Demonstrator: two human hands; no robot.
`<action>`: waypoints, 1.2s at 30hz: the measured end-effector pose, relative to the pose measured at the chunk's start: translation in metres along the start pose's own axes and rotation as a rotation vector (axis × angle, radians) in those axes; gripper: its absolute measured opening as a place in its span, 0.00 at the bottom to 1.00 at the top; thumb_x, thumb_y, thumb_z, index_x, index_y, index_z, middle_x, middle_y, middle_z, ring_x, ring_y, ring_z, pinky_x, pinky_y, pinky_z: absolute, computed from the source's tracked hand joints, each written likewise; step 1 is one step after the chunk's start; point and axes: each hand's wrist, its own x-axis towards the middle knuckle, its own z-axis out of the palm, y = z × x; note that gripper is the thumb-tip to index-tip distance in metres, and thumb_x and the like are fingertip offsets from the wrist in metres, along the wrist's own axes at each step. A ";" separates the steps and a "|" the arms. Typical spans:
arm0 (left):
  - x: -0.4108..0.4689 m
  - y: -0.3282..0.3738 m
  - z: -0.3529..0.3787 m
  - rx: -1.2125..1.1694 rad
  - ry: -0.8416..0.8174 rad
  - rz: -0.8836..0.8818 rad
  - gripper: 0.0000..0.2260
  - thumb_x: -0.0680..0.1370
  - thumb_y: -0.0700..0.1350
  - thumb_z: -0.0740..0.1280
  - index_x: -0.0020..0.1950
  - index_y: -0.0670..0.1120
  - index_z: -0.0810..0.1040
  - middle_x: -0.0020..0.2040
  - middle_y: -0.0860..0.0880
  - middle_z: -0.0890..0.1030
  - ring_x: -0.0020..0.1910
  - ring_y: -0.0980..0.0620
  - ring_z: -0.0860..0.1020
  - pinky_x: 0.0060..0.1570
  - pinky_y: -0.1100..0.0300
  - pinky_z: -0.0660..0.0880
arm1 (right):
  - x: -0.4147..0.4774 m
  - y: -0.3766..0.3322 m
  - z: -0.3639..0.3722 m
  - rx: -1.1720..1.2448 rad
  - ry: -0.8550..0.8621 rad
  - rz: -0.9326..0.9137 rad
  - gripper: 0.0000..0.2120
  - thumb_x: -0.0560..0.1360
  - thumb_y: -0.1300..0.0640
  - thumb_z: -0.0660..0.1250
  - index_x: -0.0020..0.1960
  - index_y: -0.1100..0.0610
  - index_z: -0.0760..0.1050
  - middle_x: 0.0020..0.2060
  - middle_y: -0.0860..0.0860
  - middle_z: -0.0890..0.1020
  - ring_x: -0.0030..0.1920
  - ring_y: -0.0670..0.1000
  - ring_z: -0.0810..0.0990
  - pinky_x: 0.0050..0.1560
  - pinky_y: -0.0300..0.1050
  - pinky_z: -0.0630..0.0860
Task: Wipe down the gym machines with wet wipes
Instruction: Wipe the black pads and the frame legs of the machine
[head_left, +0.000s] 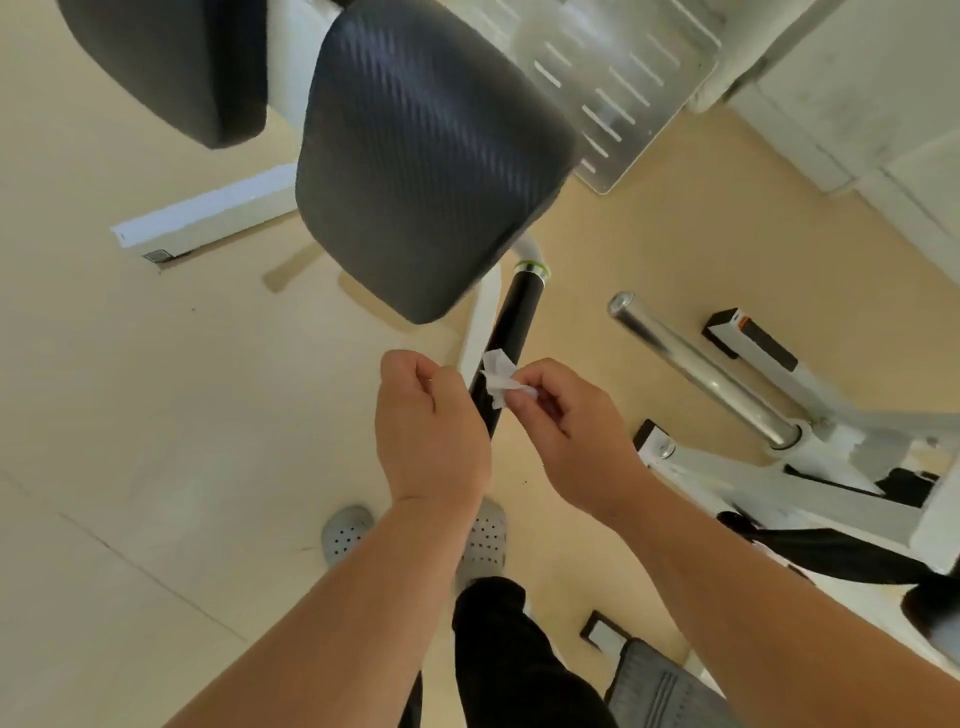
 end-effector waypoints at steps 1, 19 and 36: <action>0.000 0.003 0.004 0.050 -0.031 0.005 0.05 0.80 0.43 0.55 0.45 0.50 0.67 0.38 0.50 0.73 0.36 0.50 0.71 0.37 0.48 0.72 | 0.001 0.005 -0.001 0.039 0.028 0.015 0.04 0.83 0.58 0.65 0.49 0.53 0.76 0.33 0.48 0.74 0.32 0.44 0.69 0.34 0.35 0.66; -0.001 0.006 0.031 0.662 0.091 0.086 0.07 0.83 0.45 0.56 0.49 0.45 0.70 0.38 0.48 0.75 0.35 0.52 0.72 0.33 0.56 0.69 | 0.069 0.042 0.014 0.501 0.362 0.209 0.09 0.85 0.59 0.57 0.53 0.48 0.74 0.34 0.49 0.76 0.28 0.41 0.67 0.30 0.34 0.65; -0.001 0.007 0.030 0.651 0.041 0.032 0.09 0.83 0.45 0.54 0.47 0.45 0.71 0.38 0.47 0.75 0.36 0.49 0.73 0.40 0.50 0.75 | 0.086 0.042 0.022 0.855 0.409 0.411 0.07 0.83 0.56 0.62 0.48 0.50 0.74 0.38 0.48 0.79 0.37 0.48 0.73 0.42 0.47 0.74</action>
